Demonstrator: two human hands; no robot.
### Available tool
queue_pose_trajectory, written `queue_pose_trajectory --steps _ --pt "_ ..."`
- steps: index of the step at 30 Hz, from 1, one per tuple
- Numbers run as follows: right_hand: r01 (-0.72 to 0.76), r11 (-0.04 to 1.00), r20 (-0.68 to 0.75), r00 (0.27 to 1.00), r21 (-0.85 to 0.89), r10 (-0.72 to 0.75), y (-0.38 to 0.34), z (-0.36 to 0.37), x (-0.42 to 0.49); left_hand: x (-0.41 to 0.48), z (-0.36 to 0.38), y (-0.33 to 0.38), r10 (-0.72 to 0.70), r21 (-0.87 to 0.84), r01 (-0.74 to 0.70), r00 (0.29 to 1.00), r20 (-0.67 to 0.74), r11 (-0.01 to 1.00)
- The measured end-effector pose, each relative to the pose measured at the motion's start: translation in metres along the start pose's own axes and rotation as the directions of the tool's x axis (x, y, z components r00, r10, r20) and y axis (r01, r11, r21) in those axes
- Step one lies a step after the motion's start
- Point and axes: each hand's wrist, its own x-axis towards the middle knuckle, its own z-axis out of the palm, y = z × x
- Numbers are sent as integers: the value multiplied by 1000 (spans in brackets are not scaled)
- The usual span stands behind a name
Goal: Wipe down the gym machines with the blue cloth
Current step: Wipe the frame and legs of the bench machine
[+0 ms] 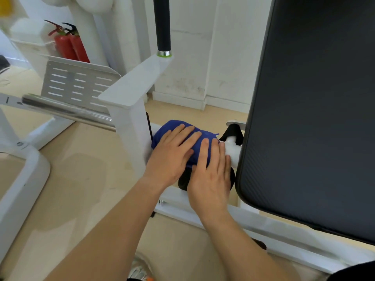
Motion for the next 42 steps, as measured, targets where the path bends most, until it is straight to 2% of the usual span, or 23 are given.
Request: queue_pose_trajectory --steps 4,7,10,12,14,18,21,25,29,31,35,37,39,42 --pt "-50 999 18 999 16 50 -9 1 -1 12 -3 0 11 -58 -12 1000 -5 998" --pt "-86 994 24 996 63 84 -15 -6 -5 19 -10 8 -46 -235 45 999 2 971" --pt "-34 996 60 998 84 29 -12 -28 -6 17 -12 17 -152 -337 137 988 -16 931" --pt "41 988 116 991 150 -59 -5 -50 1 14 -11 27 -147 -352 136 989 -5 926" --pt "136 977 140 977 164 -160 4 -79 12 11 -7 36 -106 -339 111 994 33 934" --pt "237 971 -2 972 20 -237 37 -121 42 7 8 51 -41 -132 51 996 74 990" --pt "160 974 2 987 -161 -162 80 -128 72 10 18 63 -1 20 0 999 41 1000" --pt "41 987 -23 999 -157 -45 105 -115 76 35 21 69 -42 129 43 999 -11 991" --pt "15 987 -87 996 -160 -29 103 -106 75 62 13 77 -162 234 148 986 43 961" --pt "13 985 -89 996 -170 -28 103 -107 75 62 16 80 -172 244 154 984 53 958" --pt "11 986 -61 998 -169 -22 102 -108 73 37 23 78 -43 125 43 999 -3 991" --pt "13 986 -57 998 -167 -22 102 -109 73 17 28 75 -21 133 23 1000 -19 991" --pt "13 986 -55 998 -164 -23 102 -109 72 1 35 76 -39 171 45 999 -38 984" --pt "15 985 -51 998 -174 -25 102 -109 71 3 42 82 -107 125 117 991 -86 985"
